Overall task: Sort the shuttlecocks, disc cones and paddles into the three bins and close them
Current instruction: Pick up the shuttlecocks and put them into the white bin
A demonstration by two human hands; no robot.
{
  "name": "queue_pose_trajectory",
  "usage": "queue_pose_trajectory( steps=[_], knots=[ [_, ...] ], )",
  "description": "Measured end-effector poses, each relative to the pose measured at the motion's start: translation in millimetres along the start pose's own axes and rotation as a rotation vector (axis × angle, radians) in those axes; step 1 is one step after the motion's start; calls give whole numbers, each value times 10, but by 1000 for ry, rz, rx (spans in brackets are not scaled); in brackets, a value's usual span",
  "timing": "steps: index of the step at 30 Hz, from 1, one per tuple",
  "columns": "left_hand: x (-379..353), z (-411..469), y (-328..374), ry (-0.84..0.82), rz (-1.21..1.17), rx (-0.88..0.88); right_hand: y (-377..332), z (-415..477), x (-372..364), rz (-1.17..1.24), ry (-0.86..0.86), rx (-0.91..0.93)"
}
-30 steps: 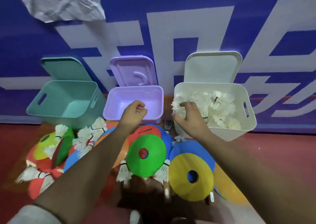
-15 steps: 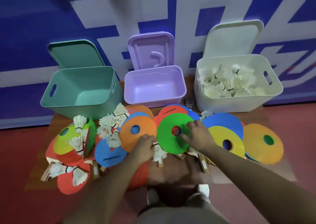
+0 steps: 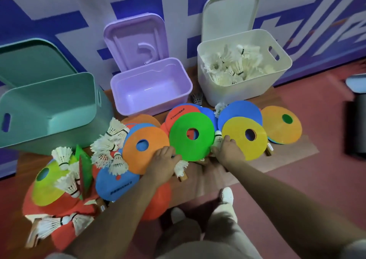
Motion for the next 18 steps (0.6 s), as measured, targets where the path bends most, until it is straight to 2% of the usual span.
queue_pose_trajectory(
  steps=[3, 6, 7, 9, 14, 18],
  knots=[
    [35, -23, -115, -7, -172, 53, 28, 34, 37, 79, 41, -30],
    [272, 33, -272, 60, -698, 328, 51, 9, 187, 185, 78, -47],
    [381, 85, -291, 112, -809, 389, 29, -6, 280, 238, 101, -28],
    [622, 256, -262, 190, -906, 447, -46, -22, 527, 356, 144, 23],
    [1093, 951, -84, 263, -1028, 470, -312, 106, 1387, 565, 216, 140],
    [1454, 1610, -29, 338, -1097, 491, -457, 433, 2090, 581, 239, 245]
  ],
)
Point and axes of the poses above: each hand's wrist, its own z-axis towards the middle knuckle, its own x-axis out of the back of the hand, y = z × x, the point moved 8 cm from there along z, towards the middle knuckle, and after that the axes turned 6 degrees about y, right-handed, at the moved point
